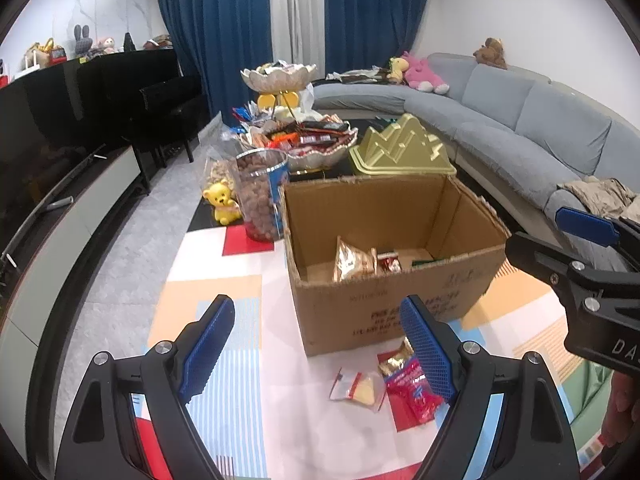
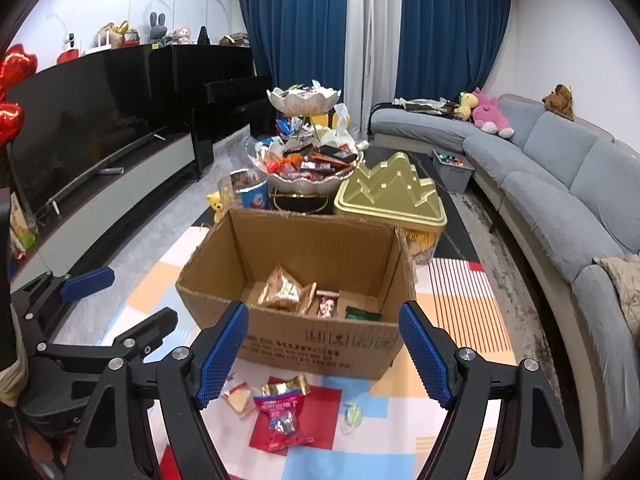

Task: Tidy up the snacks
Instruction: 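Withdraw both open tools from the box toward the remaining snacks, then move both open tools down toward the wrapped pastry and pink HAWTHORN packet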

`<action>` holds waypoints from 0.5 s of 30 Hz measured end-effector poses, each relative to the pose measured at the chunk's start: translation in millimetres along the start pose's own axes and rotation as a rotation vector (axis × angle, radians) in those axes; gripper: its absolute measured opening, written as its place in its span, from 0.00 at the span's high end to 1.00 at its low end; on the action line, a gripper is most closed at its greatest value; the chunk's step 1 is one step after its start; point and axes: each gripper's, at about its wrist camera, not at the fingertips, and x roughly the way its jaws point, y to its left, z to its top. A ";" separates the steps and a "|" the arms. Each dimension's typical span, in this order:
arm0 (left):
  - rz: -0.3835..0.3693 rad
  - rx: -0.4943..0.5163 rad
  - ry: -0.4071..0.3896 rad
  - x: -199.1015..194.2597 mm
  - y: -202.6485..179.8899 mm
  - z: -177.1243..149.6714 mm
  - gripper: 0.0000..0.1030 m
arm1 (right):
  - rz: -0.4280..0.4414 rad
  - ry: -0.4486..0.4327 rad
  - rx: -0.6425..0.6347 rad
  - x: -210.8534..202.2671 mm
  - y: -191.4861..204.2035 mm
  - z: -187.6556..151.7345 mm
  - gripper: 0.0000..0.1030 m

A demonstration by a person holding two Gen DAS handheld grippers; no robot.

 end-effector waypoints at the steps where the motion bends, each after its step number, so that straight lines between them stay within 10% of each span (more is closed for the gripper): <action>1: -0.001 0.001 0.002 0.8 -0.2 -2.0 0.17 | 0.000 0.006 0.001 0.6 0.6 -2.6 0.24; 15: -0.044 0.051 0.078 18.1 -7.6 -38.9 0.17 | 0.006 0.080 0.002 13.2 7.8 -33.6 0.24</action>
